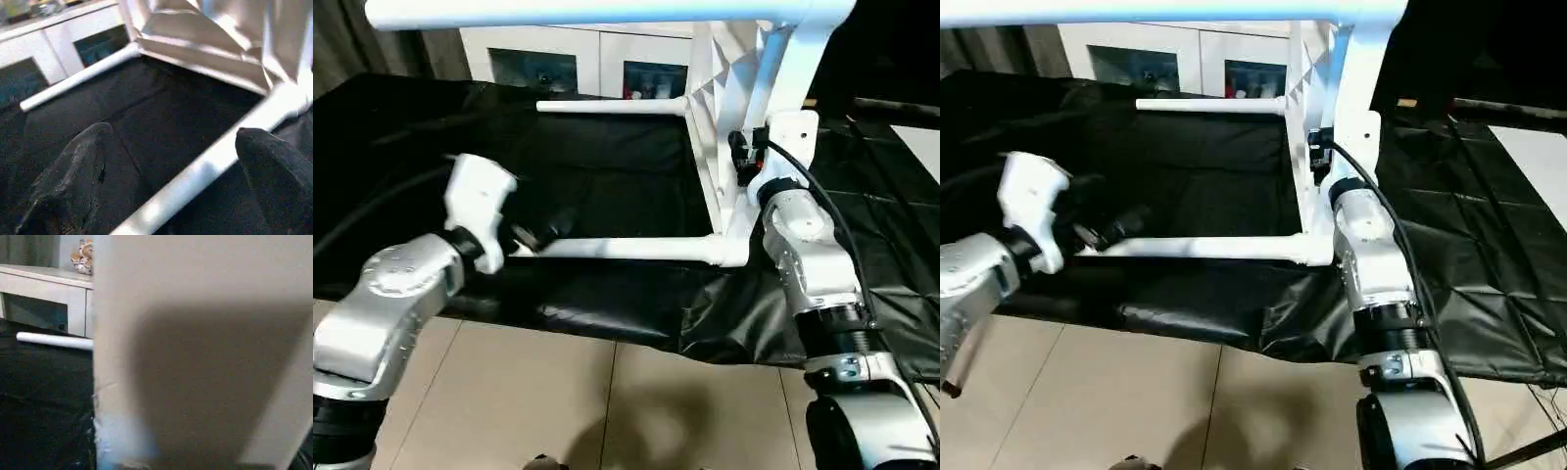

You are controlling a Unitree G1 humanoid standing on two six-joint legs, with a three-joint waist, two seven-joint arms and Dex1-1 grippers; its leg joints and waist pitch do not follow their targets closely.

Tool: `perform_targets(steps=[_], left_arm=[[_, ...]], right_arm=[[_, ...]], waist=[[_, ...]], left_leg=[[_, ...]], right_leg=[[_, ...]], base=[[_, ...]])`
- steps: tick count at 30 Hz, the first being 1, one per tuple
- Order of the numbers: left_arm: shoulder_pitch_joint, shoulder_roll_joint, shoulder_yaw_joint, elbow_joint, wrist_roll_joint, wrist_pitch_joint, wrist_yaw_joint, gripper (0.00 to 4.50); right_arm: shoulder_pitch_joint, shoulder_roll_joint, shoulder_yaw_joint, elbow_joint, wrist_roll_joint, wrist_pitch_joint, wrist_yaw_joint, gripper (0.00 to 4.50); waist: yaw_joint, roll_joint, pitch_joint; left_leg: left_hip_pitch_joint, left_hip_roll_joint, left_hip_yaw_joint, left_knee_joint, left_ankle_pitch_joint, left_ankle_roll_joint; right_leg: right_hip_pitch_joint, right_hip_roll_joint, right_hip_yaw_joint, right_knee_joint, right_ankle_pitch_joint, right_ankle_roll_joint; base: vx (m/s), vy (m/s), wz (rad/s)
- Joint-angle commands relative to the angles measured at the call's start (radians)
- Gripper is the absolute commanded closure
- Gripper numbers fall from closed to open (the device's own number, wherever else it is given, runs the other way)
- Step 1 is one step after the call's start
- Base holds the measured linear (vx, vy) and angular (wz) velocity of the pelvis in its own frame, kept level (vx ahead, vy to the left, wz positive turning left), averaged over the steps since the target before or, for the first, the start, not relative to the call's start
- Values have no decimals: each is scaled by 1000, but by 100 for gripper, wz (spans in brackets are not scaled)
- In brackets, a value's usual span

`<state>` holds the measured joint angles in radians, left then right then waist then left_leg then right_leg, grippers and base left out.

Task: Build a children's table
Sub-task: Flip table

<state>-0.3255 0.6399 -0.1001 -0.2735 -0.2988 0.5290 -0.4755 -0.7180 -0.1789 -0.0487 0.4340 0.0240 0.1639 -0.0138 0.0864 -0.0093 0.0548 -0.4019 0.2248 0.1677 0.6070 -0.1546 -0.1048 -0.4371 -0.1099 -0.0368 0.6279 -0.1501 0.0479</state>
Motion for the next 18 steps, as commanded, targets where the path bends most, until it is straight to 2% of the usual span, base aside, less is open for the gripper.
perform_targets(steps=[1,6,10,13,16,18], left_arm=[[-19,7,-29,-23,40,-35,-19,7],[-45,-19,-21,-25,39,-138,-54,7],[-99,-28,-14,-31,48,-201,-76,7],[-137,-40,-1,-31,57,-252,-78,7],[-160,-45,15,-51,45,-285,-97,7],[-172,-49,26,-66,35,-297,-102,7]], right_arm=[[-44,-41,32,-2,-81,-27,4,259],[-61,-69,54,8,-111,-45,5,259],[-116,-124,74,41,-154,-97,12,259],[-172,-177,98,74,-194,-158,29,259],[-212,-221,119,93,-234,-191,28,258],[-231,-239,124,106,-246,-205,26,258]], waist=[[-7,7,-77],[-7,7,-79],[-6,5,-79],[-5,2,-80],[-3,1,-85],[-1,1,-85]], left_leg=[[24,-27,20,-70,-300,-64],[26,-27,21,-69,-303,-67],[26,-28,22,-66,-305,-62],[18,-29,26,-61,-261,-51],[10,-30,27,-54,-179,-38],[10,-30,29,-51,-163,-32]], right_leg=[[45,11,8,-65,-284,-115],[45,13,8,-65,-269,-131],[45,12,8,-66,-276,-134],[50,11,9,-62,-253,-139],[57,11,9,-51,-196,-152],[55,12,9,-49,-173,-158]], base=[[0,0,0],[0,0,0],[0,0,0],[0,0,0],[0,0,0],[0,0,0]])
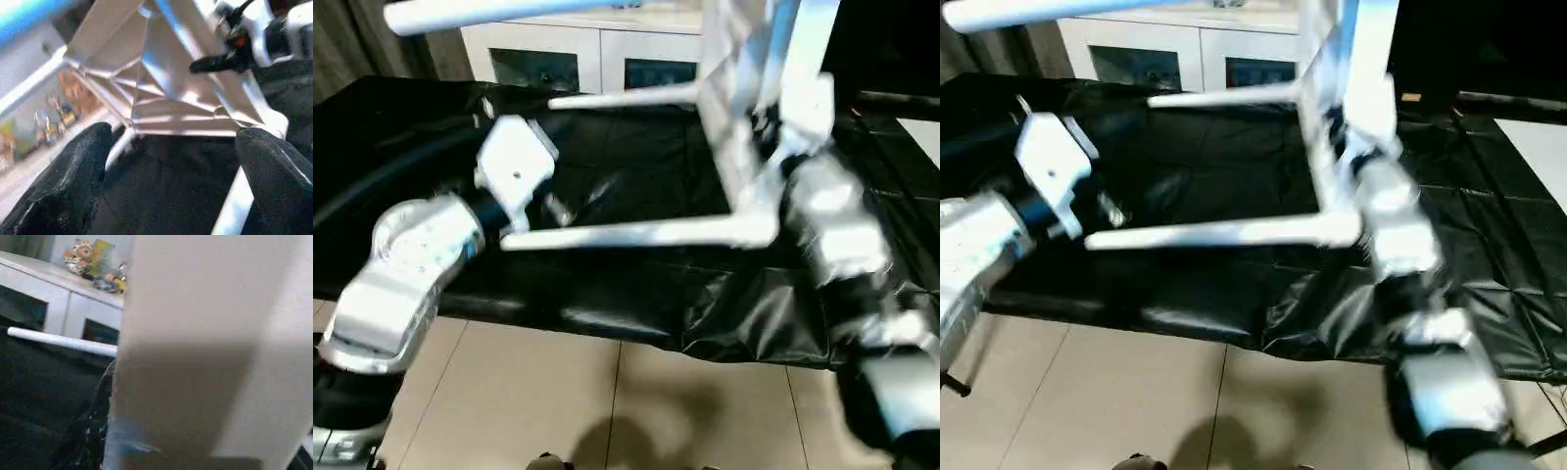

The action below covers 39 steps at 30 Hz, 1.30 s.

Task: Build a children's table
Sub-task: Flip table

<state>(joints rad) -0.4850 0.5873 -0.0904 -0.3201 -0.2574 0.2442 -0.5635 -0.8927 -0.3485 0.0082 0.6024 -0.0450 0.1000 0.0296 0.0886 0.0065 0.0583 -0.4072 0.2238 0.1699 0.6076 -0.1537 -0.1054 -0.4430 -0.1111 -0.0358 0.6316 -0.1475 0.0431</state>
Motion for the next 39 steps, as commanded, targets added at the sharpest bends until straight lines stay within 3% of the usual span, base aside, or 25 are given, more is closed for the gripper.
perform_targets(steps=[1,5,7,13,20,25,26,29,31,36,37,39], left_arm=[[-24,4,25,-36,-23,-10,-23,7],[-71,15,43,-60,-39,-26,-42,7],[-93,18,59,-48,-19,-42,-29,7],[-156,56,113,14,92,-48,63,7],[-202,101,150,44,195,-48,134,7],[-219,128,143,63,256,-38,148,7],[-220,133,137,65,272,-21,149,7],[-211,132,133,74,283,27,156,7],[-202,138,130,88,307,44,164,7],[-191,114,157,94,317,77,202,7],[-190,115,158,95,318,79,200,33],[-189,113,162,98,309,92,193,40]], right_arm=[[-72,-83,75,-49,-186,-154,-17,258],[-127,-121,112,5,-221,-217,-15,257],[-152,-133,133,28,-232,-255,2,257],[-233,-156,170,82,-226,-339,122,255],[-344,-193,229,170,-222,-363,323,255],[-412,-209,260,233,-247,-393,396,255],[-438,-213,268,259,-259,-404,419,255],[-479,-219,288,300,-282,-421,430,255],[-509,-222,299,331,-297,-438,432,255],[-563,-227,316,383,-323,-465,421,255],[-570,-226,316,391,-324,-466,420,255],[-583,-226,319,404,-331,-470,417,255]], waist=[[-4,-19,-89],[-4,-21,-92],[-10,-23,-89],[-28,-24,-82],[-41,-25,-78],[-41,-25,-75],[-35,-22,-74],[-25,-17,-70],[-23,-18,-70],[-12,-22,-66],[-13,-22,-66],[-13,-22,-66]], left_leg=[[15,-29,28,-51,-158,-30],[12,-30,29,-46,-133,-13],[5,-32,28,-46,-155,-12],[7,-29,27,-43,-256,-21],[0,-28,23,-38,-294,-7],[3,-26,22,-40,-319,-4],[12,-24,23,-38,-359,-8],[20,-22,22,-40,-412,-20],[16,-22,18,-43,-434,-29],[17,-22,14,-42,-488,-40],[14,-23,12,-42,-492,-41],[12,-23,10,-43,-501,-45]], right_leg=[[62,14,8,-51,-167,-156],[63,16,7,-45,-129,-172],[65,15,6,-47,-164,-167],[49,16,4,-61,-309,-124],[45,15,1,-58,-334,-146],[40,16,1,-59,-336,-161],[31,18,2,-61,-361,-167],[22,17,3,-65,-394,-164],[25,18,1,-64,-407,-157],[16,17,-1,-68,-456,-134],[17,15,-1,-68,-465,-129],[18,14,-3,-68,-479,-122]], base=[[0,0,0],[0,0,0],[0,0,0],[0,0,0],[0,0,0],[0,0,0],[0,0,0],[0,0,0],[0,0,0],[0,0,0],[0,0,0],[0,0,0]])
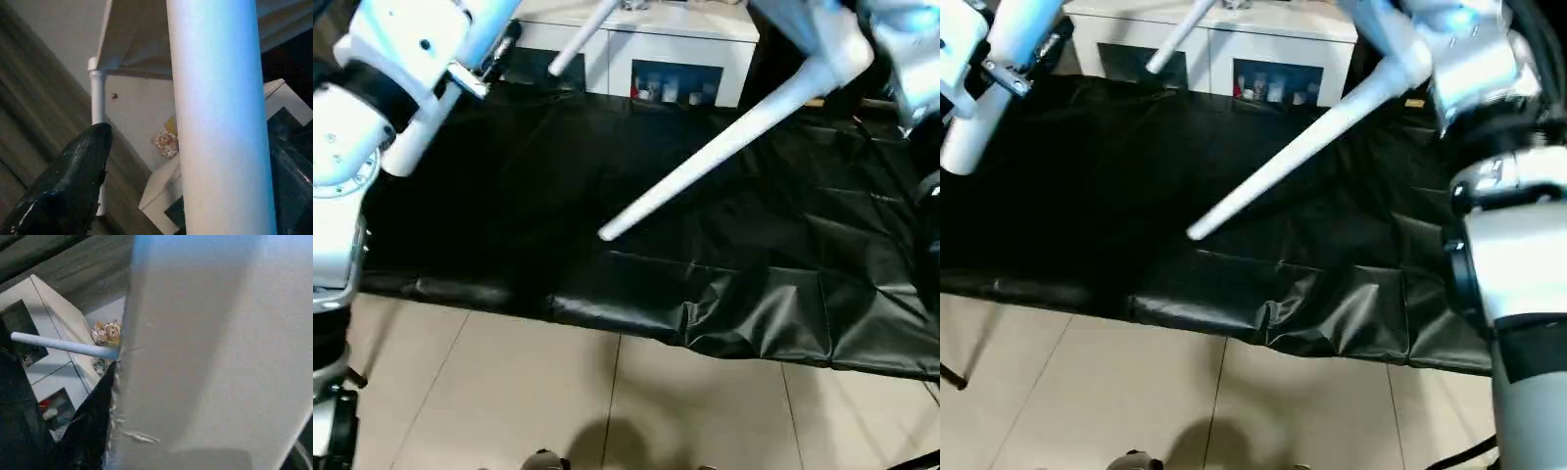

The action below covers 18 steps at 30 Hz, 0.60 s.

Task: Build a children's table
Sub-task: Flip table

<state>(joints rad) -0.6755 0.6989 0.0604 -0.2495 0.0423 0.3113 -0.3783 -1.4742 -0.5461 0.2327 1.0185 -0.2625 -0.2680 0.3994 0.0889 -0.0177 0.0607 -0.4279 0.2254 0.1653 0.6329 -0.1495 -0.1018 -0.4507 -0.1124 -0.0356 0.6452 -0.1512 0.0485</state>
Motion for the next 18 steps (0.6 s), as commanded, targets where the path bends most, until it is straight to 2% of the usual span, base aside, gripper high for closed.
perform_targets(steps=[1,3,4,5,8,10,18], left_arm=[[2,2,12,28,9,28,7,46],[6,5,12,29,-2,50,-6,46],[9,5,13,30,-6,60,-10,75],[11,5,13,31,-19,74,-23,84],[19,-7,11,23,-24,108,-30,86],[24,-19,12,16,-29,117,-25,117],[23,-31,10,2,-33,122,-18,172]], right_arm=[[-3,-28,94,-10,-115,-103,47,255],[-14,-27,98,5,-123,-111,45,255],[-21,-26,101,14,-126,-114,44,255],[-27,-25,104,21,-127,-117,43,255],[-45,-19,113,52,-141,-133,36,255],[-54,-16,118,68,-150,-139,33,255],[-95,-5,138,112,-182,-155,17,255]], waist=[[-15,2,-68],[-17,-2,-65],[-17,0,-65],[-18,-1,-65],[-20,-2,-63],[-21,-1,-63],[-21,2,-61]], left_leg=[[33,-24,13,-68,-519,-52],[31,-25,11,-68,-534,-54],[32,-25,10,-68,-540,-56],[32,-24,9,-68,-546,-56],[35,-24,7,-65,-577,-58],[34,-24,5,-66,-581,-58],[34,-24,-1,-66,-615,-61]], right_leg=[[24,15,-5,-84,-485,-123],[22,15,-6,-85,-505,-117],[21,14,-7,-86,-509,-114],[20,15,-8,-87,-513,-113],[15,16,-10,-89,-533,-113],[15,15,-11,-90,-537,-111],[12,15,-14,-91,-546,-111]], base=[[0,0,0],[0,0,0],[0,0,0],[0,0,0],[0,0,0],[0,0,0],[0,0,0]])
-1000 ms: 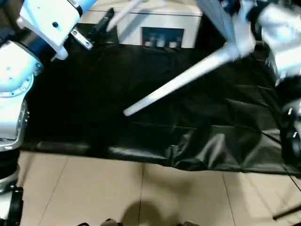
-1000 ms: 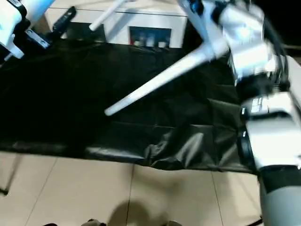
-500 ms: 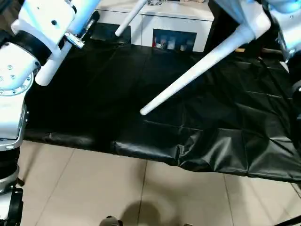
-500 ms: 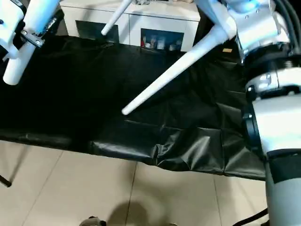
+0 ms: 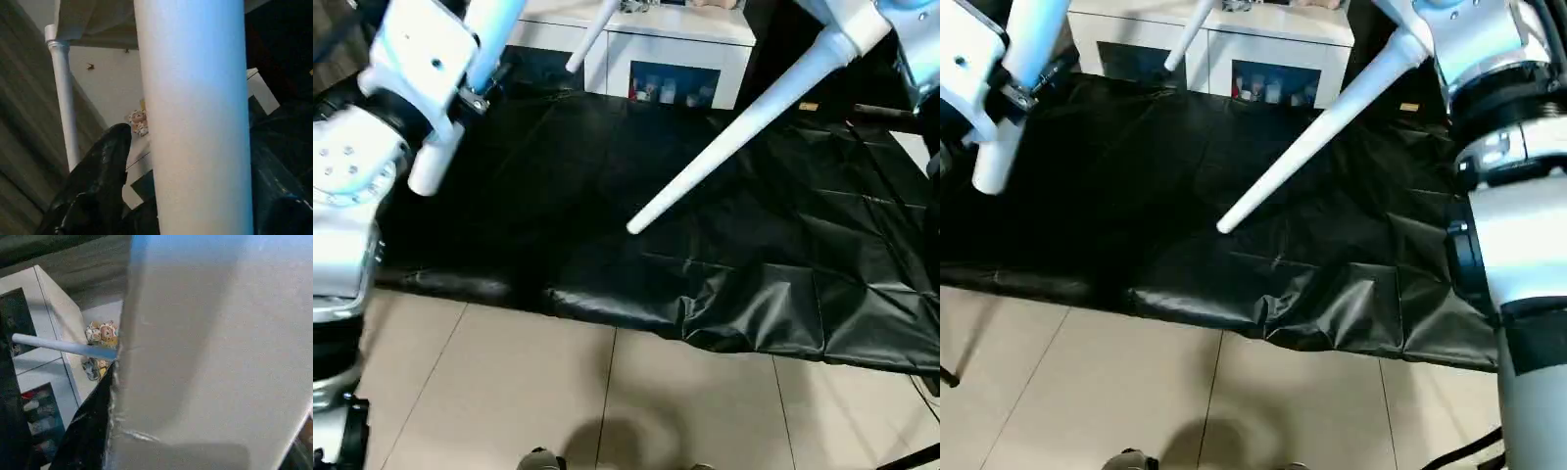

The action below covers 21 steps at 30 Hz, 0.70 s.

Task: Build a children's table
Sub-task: Flip table

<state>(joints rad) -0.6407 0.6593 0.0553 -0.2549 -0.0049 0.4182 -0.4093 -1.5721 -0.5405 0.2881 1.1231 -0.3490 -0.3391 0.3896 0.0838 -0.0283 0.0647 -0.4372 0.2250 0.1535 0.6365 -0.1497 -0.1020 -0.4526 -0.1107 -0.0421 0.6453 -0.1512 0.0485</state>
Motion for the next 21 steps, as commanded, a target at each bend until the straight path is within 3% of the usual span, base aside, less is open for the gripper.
perform_targets(steps=[1,11,14,21], left_arm=[[-13,6,16,6,13,18,15,183],[-1,-42,35,18,4,1,53,245],[6,-64,42,37,-3,-8,69,268],[14,-110,55,63,-13,-33,91,278]], right_arm=[[-4,-8,85,14,-100,-86,24,255],[-40,14,85,54,-108,-100,11,255],[-44,22,75,65,-98,-109,-1,181],[-55,27,63,76,-81,-130,-19,116]], waist=[[-17,12,-64],[-20,5,-60],[-19,4,-61],[-40,0,-64]], left_leg=[[43,-23,10,-70,-624,-63],[43,-23,6,-68,-649,-66],[40,-23,6,-70,-640,-67],[35,-25,5,-69,-626,-61]], right_leg=[[13,14,-9,-91,-552,-110],[11,12,-12,-93,-573,-101],[12,10,-11,-92,-569,-101],[17,11,-11,-89,-547,-109]], base=[[0,0,0],[0,0,0],[0,0,0],[0,0,0]])
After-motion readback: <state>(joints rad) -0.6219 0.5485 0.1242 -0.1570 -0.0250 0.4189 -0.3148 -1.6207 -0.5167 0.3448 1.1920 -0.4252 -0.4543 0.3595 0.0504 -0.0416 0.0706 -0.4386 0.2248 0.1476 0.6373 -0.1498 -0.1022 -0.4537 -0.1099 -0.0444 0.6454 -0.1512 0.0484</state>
